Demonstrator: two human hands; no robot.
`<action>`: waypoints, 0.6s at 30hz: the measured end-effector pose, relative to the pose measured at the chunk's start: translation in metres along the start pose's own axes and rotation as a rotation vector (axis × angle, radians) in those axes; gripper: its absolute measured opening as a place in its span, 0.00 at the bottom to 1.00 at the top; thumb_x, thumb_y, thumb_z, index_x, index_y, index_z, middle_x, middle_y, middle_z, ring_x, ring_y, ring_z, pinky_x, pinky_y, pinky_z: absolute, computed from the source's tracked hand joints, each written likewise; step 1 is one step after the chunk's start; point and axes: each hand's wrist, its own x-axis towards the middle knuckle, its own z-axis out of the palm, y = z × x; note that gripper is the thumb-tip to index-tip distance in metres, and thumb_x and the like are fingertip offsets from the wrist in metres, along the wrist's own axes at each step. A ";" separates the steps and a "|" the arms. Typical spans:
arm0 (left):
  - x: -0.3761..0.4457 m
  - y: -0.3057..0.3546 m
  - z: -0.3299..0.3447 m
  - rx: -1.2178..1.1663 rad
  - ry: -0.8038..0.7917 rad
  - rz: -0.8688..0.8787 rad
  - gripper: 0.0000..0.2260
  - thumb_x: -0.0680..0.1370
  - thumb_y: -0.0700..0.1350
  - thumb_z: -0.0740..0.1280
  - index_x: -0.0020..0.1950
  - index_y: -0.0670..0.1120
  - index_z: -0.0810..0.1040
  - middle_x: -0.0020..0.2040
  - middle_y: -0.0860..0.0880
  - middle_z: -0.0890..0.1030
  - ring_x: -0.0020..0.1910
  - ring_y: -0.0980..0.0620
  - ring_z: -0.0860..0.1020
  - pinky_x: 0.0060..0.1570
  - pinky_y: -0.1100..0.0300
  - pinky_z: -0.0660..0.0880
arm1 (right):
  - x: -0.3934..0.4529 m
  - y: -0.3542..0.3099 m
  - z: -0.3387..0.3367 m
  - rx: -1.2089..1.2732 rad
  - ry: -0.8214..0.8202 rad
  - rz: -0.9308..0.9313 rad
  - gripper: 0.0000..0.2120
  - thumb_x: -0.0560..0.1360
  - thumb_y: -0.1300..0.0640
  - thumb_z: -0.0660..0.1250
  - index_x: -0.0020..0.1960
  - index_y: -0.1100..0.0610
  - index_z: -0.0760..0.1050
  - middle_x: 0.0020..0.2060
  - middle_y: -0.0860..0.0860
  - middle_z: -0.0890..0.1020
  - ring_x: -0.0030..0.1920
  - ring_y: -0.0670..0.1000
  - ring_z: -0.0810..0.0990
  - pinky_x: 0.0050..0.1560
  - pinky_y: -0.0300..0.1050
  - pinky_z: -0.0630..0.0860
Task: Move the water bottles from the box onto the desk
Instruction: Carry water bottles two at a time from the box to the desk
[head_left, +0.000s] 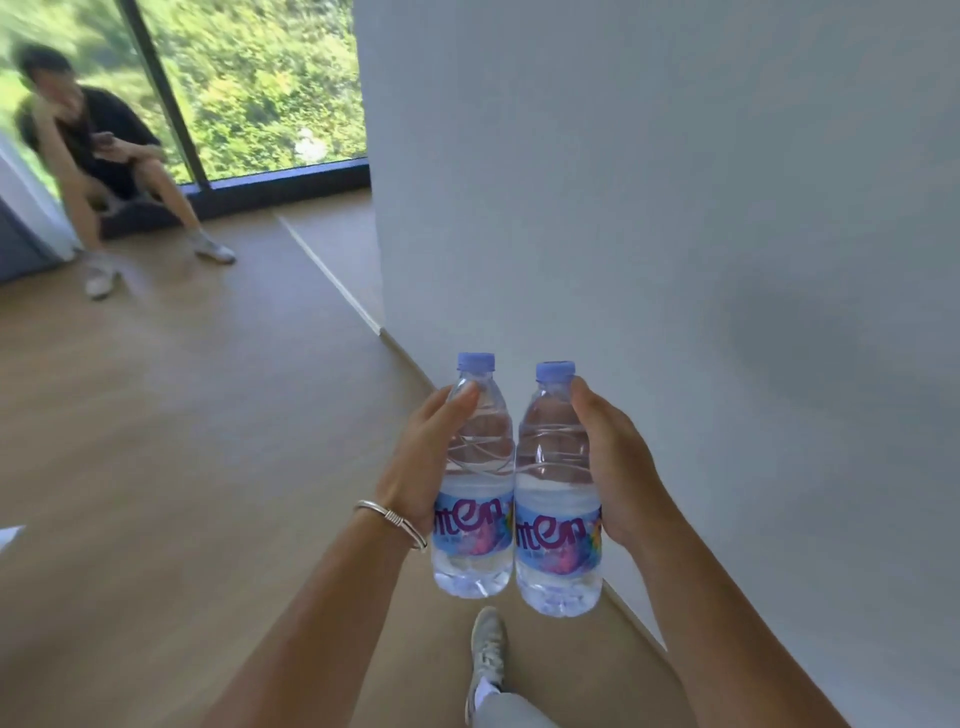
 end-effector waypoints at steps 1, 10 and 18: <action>0.004 0.007 -0.015 -0.008 0.063 0.006 0.12 0.76 0.52 0.69 0.52 0.44 0.79 0.44 0.42 0.83 0.39 0.46 0.82 0.39 0.55 0.80 | 0.013 -0.003 0.017 -0.008 -0.049 0.001 0.19 0.83 0.48 0.56 0.45 0.56 0.81 0.36 0.52 0.86 0.36 0.51 0.85 0.34 0.40 0.79; 0.070 0.076 -0.120 -0.061 0.344 0.129 0.12 0.73 0.52 0.68 0.47 0.45 0.79 0.39 0.45 0.83 0.35 0.47 0.82 0.37 0.56 0.79 | 0.144 -0.027 0.149 -0.016 -0.331 0.055 0.20 0.83 0.46 0.57 0.50 0.58 0.81 0.37 0.53 0.87 0.36 0.52 0.86 0.34 0.42 0.80; 0.144 0.139 -0.192 -0.086 0.525 0.157 0.17 0.71 0.54 0.69 0.52 0.43 0.77 0.41 0.44 0.83 0.36 0.46 0.82 0.37 0.56 0.80 | 0.252 -0.070 0.253 -0.002 -0.508 0.075 0.19 0.83 0.48 0.58 0.41 0.55 0.81 0.32 0.51 0.85 0.31 0.49 0.84 0.29 0.38 0.78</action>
